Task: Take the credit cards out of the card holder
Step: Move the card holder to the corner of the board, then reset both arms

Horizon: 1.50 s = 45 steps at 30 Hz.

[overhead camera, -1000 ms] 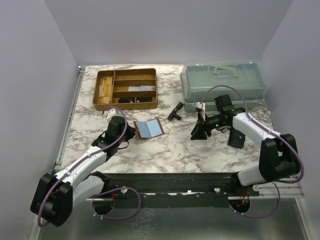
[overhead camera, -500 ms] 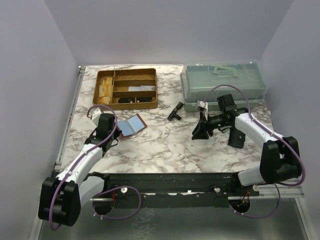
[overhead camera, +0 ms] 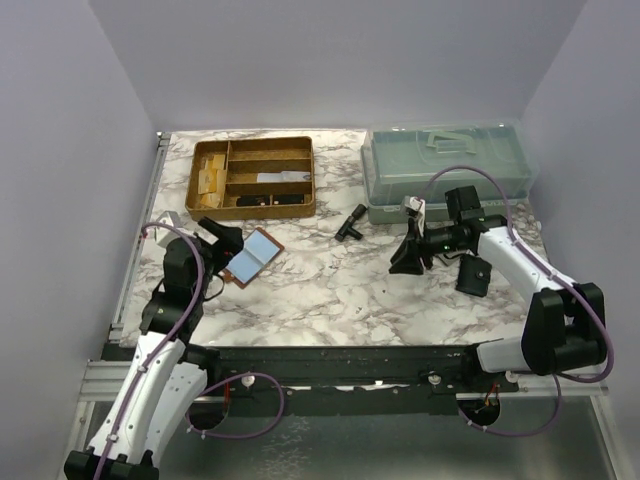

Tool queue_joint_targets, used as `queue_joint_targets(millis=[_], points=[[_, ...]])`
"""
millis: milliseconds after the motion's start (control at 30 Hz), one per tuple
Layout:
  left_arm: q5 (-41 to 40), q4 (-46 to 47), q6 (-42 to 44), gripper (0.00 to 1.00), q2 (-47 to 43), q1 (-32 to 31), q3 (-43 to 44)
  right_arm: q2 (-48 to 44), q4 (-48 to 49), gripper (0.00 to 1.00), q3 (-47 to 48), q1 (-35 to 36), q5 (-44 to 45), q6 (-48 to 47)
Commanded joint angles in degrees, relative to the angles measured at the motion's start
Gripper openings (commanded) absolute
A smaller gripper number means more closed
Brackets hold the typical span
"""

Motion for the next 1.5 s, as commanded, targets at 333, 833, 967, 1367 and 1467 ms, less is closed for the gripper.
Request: queue_joint_targets(millis=[333, 833, 967, 1367, 1467], points=[[33.54, 4.19, 12.51, 0.98, 4.37, 0.21, 11.32, -11.69, -3.31, 0.53, 4.51, -9.83, -5.62, 0.37], [38.97, 11.59, 10.33, 0.99, 7.56, 0.28, 14.78, -18.26, 5.14, 0.99, 20.35, -16.44, 5.45, 33.06], [39.59, 10.26, 10.5, 0.99, 7.69, 0.24, 15.58, -21.22, 7.2, 0.99, 20.0, -16.47, 9.65, 35.02], [38.96, 5.16, 11.37, 0.99, 3.58, 0.2, 16.78, -23.48, 9.29, 0.99, 18.15, -19.86, 1.36, 39.19], [38.74, 4.66, 11.42, 0.99, 3.27, 0.3, 16.57, -25.01, 9.18, 0.99, 16.7, -20.1, 2.66, 38.32]])
